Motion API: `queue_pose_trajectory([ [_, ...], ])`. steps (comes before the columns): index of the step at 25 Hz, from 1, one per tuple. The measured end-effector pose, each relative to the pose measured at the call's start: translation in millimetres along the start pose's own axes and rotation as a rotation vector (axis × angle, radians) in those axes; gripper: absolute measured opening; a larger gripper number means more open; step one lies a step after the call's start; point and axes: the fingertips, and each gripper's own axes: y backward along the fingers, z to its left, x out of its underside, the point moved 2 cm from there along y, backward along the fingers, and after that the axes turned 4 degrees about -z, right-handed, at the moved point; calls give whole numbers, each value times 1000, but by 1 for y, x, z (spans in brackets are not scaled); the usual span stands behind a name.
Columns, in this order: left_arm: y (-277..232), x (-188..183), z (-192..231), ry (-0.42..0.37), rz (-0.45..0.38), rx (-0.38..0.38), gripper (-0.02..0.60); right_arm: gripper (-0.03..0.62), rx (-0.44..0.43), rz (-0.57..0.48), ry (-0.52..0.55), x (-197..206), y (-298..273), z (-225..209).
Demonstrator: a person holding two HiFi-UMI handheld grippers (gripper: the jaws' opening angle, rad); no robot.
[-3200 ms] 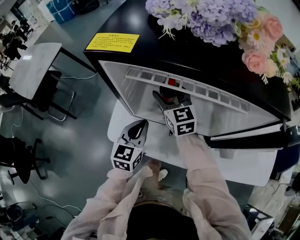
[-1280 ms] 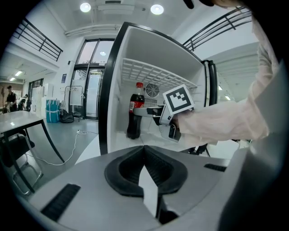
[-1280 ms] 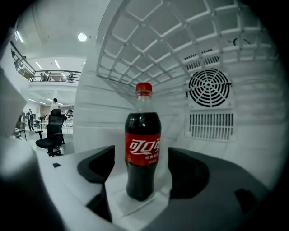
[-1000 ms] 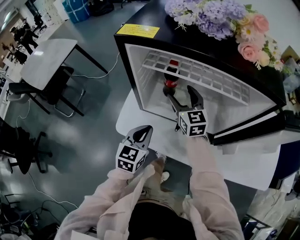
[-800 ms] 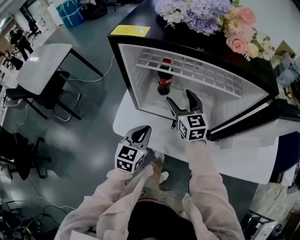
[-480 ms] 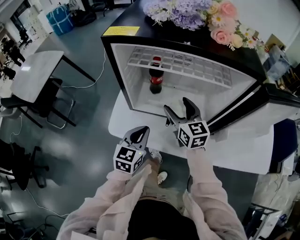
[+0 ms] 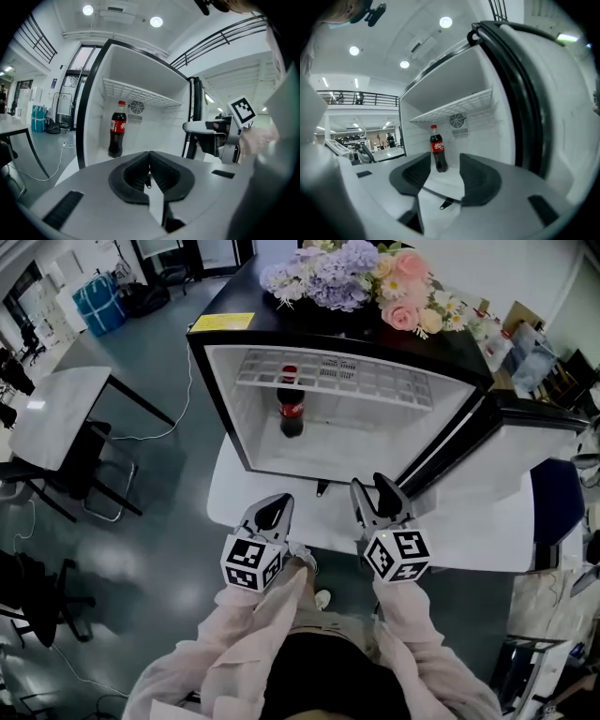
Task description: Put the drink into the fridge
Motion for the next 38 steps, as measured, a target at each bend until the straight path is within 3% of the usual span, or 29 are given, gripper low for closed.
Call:
queue_pose_trajectory([
  [5, -5, -9, -11, -4, -23, 26, 11, 148, 45, -51, 26, -19, 37, -7],
  [12, -9, -18, -29, -5, -51, 67, 11, 13, 151, -99, 84, -21, 75, -20],
  [18, -14, -21, -39, -11, -57, 93, 11, 9, 203, -117, 63, -17, 87, -33],
  [38, -12, -12, -41, -15, -33, 79, 11, 9, 231, -80, 52, -4, 97, -36],
])
